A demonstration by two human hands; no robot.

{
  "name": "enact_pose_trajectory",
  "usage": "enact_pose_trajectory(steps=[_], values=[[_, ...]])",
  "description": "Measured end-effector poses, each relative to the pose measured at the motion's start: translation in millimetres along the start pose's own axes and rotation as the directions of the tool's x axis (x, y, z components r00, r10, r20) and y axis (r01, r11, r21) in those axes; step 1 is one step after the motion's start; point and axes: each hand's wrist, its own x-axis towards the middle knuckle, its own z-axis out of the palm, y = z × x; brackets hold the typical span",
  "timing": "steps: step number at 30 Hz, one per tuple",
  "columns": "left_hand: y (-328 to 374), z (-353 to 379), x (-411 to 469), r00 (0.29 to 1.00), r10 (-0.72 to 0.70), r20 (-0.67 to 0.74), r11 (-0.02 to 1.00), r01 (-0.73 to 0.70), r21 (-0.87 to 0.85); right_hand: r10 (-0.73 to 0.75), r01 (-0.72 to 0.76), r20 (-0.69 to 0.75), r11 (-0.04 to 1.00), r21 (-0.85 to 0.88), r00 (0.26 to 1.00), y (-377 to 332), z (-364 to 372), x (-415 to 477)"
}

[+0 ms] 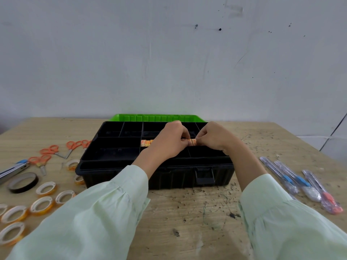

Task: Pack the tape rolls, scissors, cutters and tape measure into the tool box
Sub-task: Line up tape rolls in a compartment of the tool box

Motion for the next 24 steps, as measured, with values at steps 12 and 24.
enact_pose_trajectory(steps=[12, 24], values=[[-1.3, -2.2, -3.8, 1.0, 0.002, 0.003, 1.0, -0.002, -0.023, -0.004, 0.002, 0.012, 0.991, 0.136, 1.0, 4.9, -4.6, -3.2], [49.1, 5.1, -57.1, 0.979, 0.083, -0.187, 0.996, -0.087, -0.01, 0.005, 0.124, -0.409, 0.95, 0.287, 0.913, 19.6, -11.0, -52.5]])
